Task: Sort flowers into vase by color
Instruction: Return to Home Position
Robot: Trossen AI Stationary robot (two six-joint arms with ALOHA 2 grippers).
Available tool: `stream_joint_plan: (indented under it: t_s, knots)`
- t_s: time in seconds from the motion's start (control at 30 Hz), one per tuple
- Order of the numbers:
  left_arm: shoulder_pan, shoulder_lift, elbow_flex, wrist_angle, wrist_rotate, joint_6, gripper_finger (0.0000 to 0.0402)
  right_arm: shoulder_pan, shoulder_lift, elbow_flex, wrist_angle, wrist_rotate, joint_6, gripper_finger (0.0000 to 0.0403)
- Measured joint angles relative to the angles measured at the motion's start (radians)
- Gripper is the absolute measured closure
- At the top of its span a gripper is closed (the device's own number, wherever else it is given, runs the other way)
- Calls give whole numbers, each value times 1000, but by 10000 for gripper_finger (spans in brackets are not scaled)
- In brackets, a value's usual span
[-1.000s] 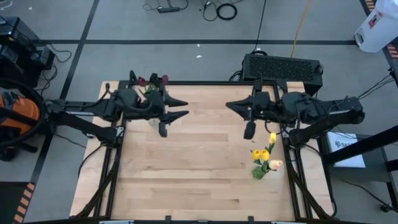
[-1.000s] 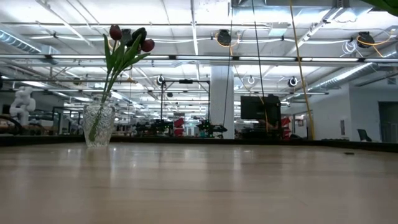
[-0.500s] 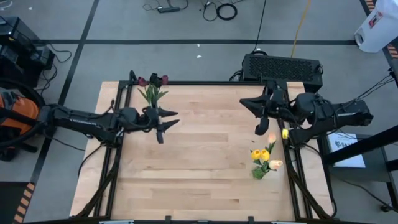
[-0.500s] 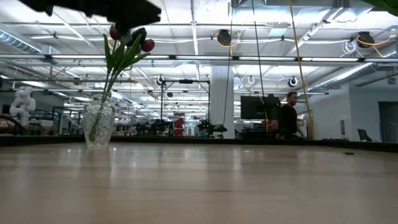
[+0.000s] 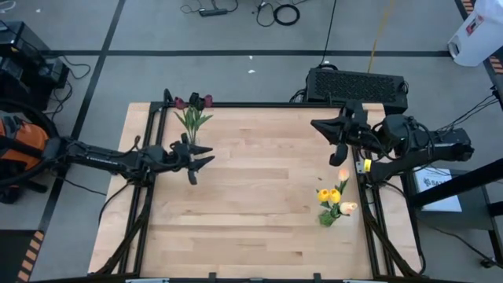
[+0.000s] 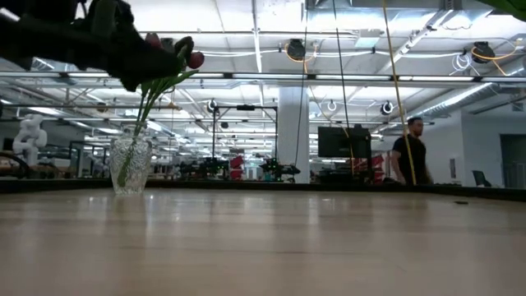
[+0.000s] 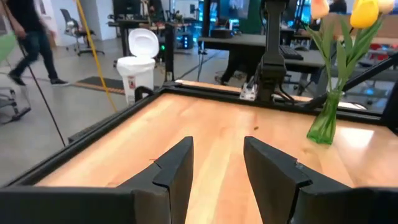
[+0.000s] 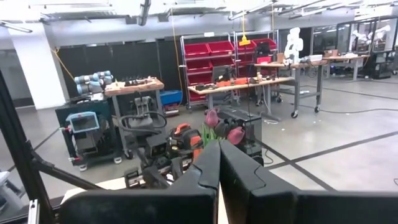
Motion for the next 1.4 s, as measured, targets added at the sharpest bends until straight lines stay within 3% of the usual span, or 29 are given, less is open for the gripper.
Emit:
stream_joint_plan:
  t_s: [0.23, 0.37, 0.6, 1.1, 1.23, 1.4]
  knots:
    - [0, -110, -132, 77, 1, -3, 251, 0, -2, 0, -1, 0, 1, 403]
    - [0, -182, -205, 152, 70, -2, 251, 0, -2, 0, -1, 5, 1, 403]
    - [17, -289, -204, 134, 103, 47, 251, 0, -11, 0, -1, 6, 1, 403]
    - [42, -571, -205, -48, 154, -22, 251, 0, -53, -1, -143, 0, 50, 403]
    - [42, -651, -205, -102, 158, -36, 251, 0, -80, -59, -129, -1, 58, 403]
    - [42, -734, -206, -183, 161, -44, 251, 0, -176, -247, 60, 0, 79, 403]
